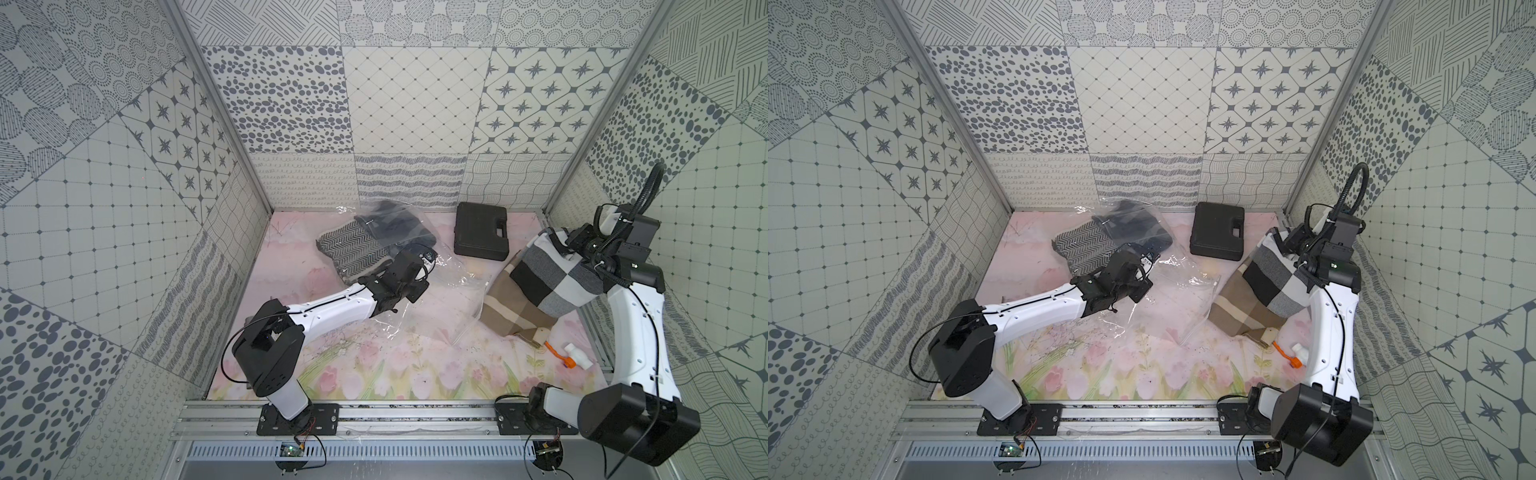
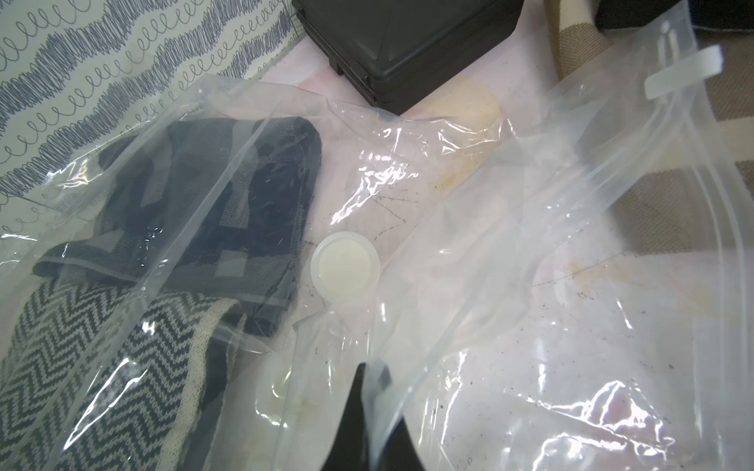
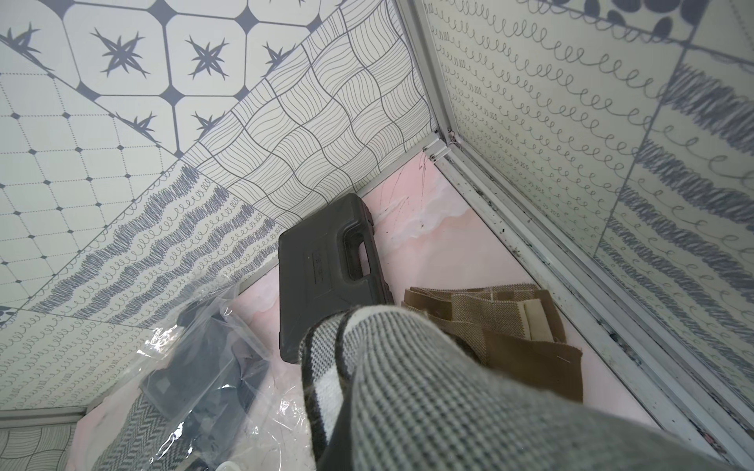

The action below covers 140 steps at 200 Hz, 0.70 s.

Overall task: Take the blanket out of the vacuum bag
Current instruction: Place the blanket at the center of the board.

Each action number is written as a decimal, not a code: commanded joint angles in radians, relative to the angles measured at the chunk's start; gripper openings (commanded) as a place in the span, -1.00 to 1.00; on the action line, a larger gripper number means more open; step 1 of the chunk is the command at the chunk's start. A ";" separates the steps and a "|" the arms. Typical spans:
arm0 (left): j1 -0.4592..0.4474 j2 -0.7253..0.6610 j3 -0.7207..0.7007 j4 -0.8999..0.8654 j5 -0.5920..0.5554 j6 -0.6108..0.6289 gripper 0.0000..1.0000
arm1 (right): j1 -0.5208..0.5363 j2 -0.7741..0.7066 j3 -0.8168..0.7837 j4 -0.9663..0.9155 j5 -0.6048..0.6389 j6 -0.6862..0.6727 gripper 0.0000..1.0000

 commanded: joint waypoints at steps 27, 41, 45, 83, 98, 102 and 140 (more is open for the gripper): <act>0.057 0.058 0.086 -0.015 0.031 -0.024 -1.00 | -0.006 0.112 0.195 0.120 -0.065 -0.020 -1.00; 0.066 0.058 0.096 -0.018 0.046 -0.024 -1.00 | -0.007 0.136 0.223 0.125 -0.053 -0.028 -1.00; 0.068 0.058 0.098 -0.019 0.047 -0.023 -1.00 | -0.007 0.143 0.232 0.123 -0.050 -0.030 -1.00; 0.084 0.053 0.093 -0.030 0.045 -0.020 -1.00 | -0.007 0.174 0.229 0.128 -0.063 -0.036 -1.00; 0.088 0.053 0.083 -0.031 0.053 -0.025 -1.00 | -0.003 0.146 0.138 0.166 -0.066 -0.022 -1.00; 0.087 0.054 0.083 -0.035 0.054 -0.026 -1.00 | -0.002 0.133 0.109 0.174 -0.064 -0.017 -1.00; 0.092 0.042 0.071 -0.052 0.063 -0.010 -1.00 | 0.086 0.043 -0.091 0.185 -0.043 -0.021 -1.00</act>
